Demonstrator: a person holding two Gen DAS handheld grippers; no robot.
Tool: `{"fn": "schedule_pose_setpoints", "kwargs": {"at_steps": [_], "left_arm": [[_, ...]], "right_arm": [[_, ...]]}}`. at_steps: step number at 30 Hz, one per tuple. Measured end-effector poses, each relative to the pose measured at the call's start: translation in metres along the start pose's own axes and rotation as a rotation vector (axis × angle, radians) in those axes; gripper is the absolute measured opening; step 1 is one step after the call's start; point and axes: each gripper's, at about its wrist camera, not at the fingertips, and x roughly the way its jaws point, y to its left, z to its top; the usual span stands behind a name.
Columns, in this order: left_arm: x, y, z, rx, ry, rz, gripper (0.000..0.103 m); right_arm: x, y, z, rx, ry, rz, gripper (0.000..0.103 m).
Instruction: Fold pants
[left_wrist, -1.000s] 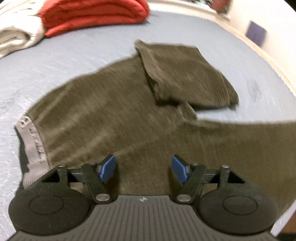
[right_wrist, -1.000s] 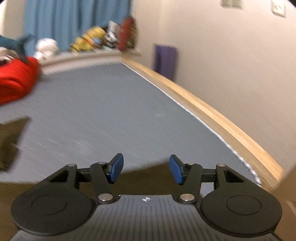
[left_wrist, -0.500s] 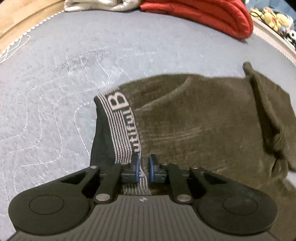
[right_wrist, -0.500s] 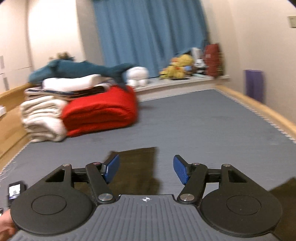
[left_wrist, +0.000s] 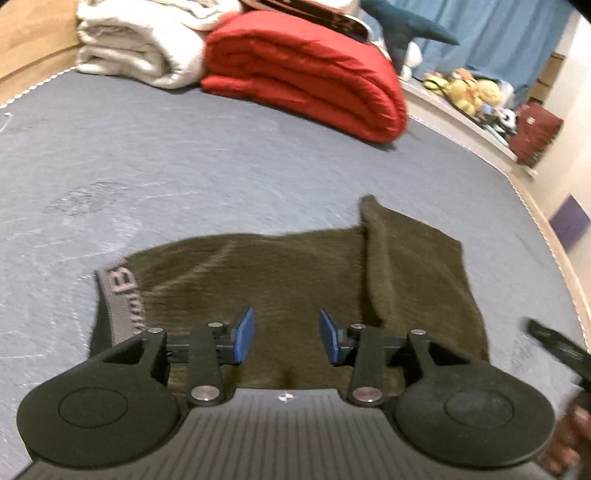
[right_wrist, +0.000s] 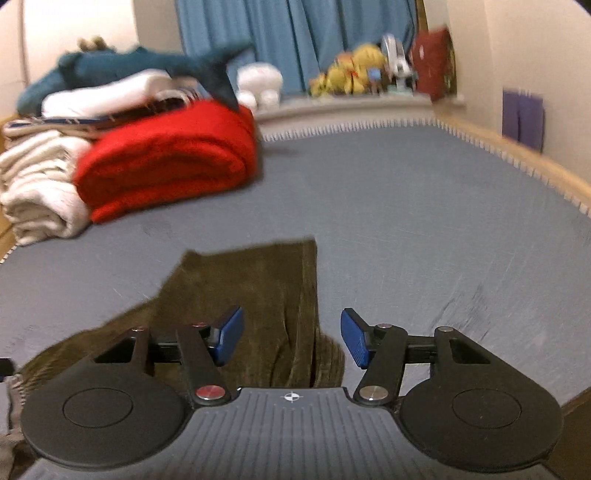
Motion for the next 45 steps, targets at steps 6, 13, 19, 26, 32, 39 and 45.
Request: {"fn": "schedule_pose_setpoints", "kwargs": {"at_steps": [6,13,19,26,32,39,45], "left_arm": [[0.0,-0.026,-0.016,0.068,0.009,-0.02,0.05],[0.01,-0.033,-0.025,0.115,0.019,-0.011,0.05],[0.0,-0.037,-0.025,0.127,-0.005,-0.016,0.05],[-0.008,-0.03,-0.026,0.129,-0.041,-0.014,0.05],[-0.006,-0.025,-0.027,0.164,-0.05,0.001,0.05],[-0.002,-0.026,-0.03,0.184,-0.033,-0.006,0.053],[-0.001,-0.029,-0.031,0.192,-0.032,-0.014,0.06]], "right_arm": [[0.068,0.006,-0.025,-0.007,0.152,-0.022,0.06],[0.073,-0.001,-0.039,-0.022,0.192,0.001,0.036],[0.046,0.006,-0.028,-0.115,0.154,0.093,0.005],[-0.007,0.014,-0.01,-0.212,0.044,0.255,0.004],[-0.055,0.035,-0.036,-0.535,0.032,0.444,0.001],[-0.047,0.014,-0.055,-0.518,0.169,0.371,0.025],[-0.034,-0.031,-0.034,-0.149,0.176,0.349,0.062]]}}
